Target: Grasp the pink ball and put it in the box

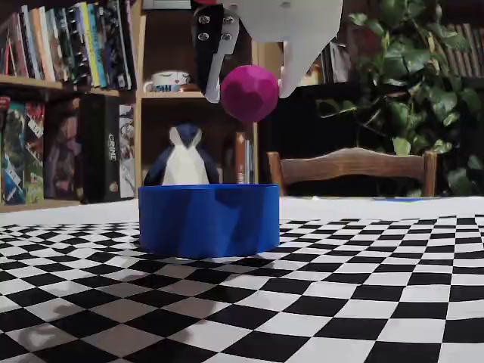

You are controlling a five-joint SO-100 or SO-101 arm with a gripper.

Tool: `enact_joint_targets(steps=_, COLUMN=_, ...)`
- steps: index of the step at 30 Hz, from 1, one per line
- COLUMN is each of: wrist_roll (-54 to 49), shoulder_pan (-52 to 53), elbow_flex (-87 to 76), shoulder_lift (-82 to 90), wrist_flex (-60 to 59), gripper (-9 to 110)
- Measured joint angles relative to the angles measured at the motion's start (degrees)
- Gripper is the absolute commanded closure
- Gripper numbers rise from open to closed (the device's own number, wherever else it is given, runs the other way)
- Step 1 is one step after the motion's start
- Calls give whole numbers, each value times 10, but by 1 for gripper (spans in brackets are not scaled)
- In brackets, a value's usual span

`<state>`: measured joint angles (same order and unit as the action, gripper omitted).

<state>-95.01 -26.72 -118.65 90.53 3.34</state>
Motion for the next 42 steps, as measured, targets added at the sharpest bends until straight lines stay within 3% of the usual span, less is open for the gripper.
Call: enact_joint_targets(steps=42, wrist_roll=15, shoulder_pan=-22, elbow_flex=126, shoulder_lift=-144, wrist_flex=0, gripper=101)
